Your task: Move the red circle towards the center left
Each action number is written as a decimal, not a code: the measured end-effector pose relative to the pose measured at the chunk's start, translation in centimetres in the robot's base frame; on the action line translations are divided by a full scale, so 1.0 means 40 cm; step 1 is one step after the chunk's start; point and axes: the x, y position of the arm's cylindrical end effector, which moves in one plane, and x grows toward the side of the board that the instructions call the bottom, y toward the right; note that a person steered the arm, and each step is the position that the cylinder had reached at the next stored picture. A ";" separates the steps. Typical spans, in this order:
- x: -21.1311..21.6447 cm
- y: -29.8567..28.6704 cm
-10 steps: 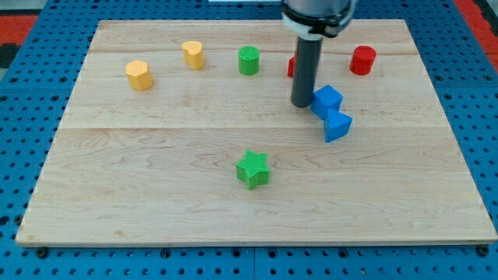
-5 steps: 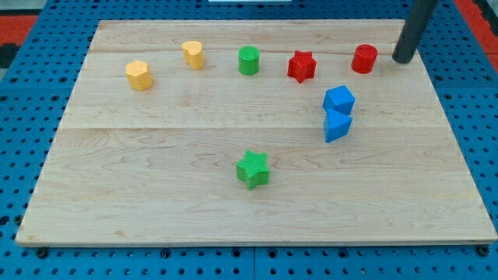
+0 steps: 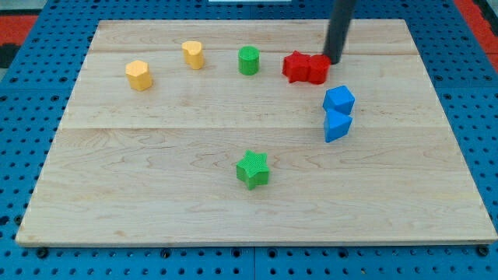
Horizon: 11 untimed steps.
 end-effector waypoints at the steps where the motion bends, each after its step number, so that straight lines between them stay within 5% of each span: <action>1: 0.100 -0.064; 5: 0.280 -0.138; 7: 0.284 -0.422; 9: 0.223 -0.505; 10: 0.319 -0.528; 11: 0.362 -0.351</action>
